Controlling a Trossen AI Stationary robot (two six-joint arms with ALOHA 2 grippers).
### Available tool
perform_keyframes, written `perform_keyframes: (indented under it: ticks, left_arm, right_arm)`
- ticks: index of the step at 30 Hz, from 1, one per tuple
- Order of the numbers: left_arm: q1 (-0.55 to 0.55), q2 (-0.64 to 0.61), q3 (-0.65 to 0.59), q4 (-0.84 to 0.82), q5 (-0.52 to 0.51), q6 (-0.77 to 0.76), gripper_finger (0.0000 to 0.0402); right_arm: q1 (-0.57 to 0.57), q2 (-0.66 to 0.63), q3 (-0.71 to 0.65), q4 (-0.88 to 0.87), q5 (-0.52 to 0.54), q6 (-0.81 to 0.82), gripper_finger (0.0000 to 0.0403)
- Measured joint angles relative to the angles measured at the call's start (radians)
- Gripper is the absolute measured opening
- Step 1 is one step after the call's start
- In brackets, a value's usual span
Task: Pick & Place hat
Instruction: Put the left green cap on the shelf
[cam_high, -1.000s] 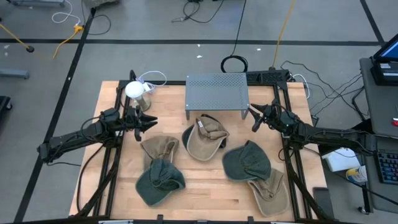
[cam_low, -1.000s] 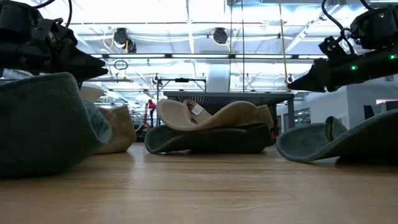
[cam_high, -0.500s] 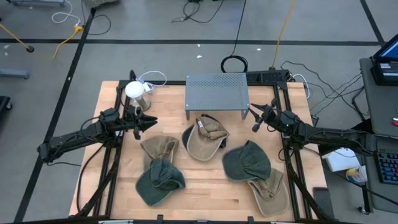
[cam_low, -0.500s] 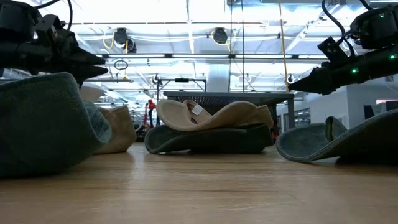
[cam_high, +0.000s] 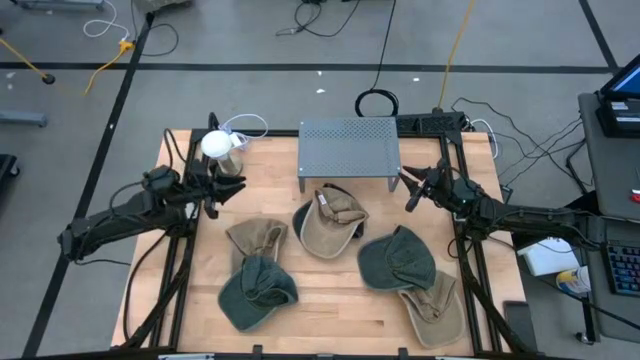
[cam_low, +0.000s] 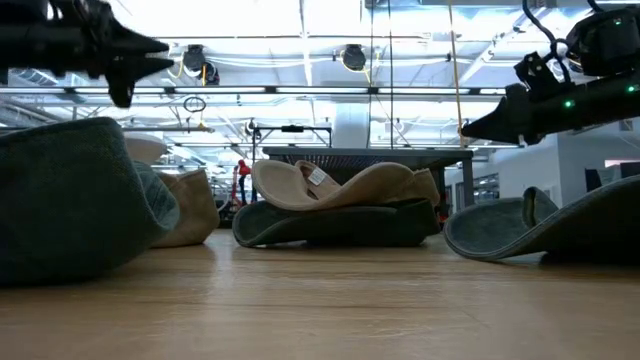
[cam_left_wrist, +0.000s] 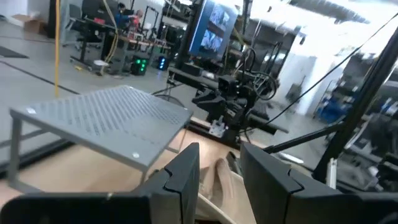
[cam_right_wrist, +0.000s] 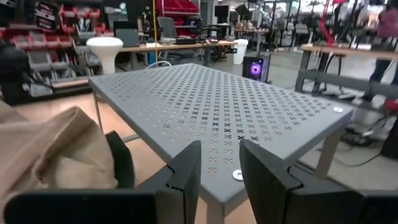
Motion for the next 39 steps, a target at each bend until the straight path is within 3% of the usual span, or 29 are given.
perform_keyframes:
  ticks: [6, 13, 25, 31, 39]
  left_arm:
    - [-0.001, 0.129, 0.239, -0.239, 0.001, 0.027, 0.012]
    - [-0.013, 0.308, 0.516, -0.509, 0.033, -0.11, 0.012]
    - [-0.173, 0.65, 1.014, -1.157, 0.028, -0.184, 0.012]
    - [-0.268, 0.766, 1.148, -1.407, 0.035, -0.342, 0.012]
    - [-0.458, 0.877, 1.187, -1.573, 0.145, -0.627, 0.012]
  right_arm:
    - [0.0, 0.0, 0.0, 0.0, -0.008, 0.129, 0.0105]
    - [0.002, 0.0, 0.0, 0.0, -0.08, 0.197, 0.0105]
    - [0.004, 0.0, 0.0, 0.0, -0.081, 0.334, 0.0105]
    - [0.004, 0.0, 0.0, 0.0, -0.081, 0.476, 0.0105]
    - [0.004, 0.0, 0.0, 0.0, -0.096, 0.464, 0.0105]
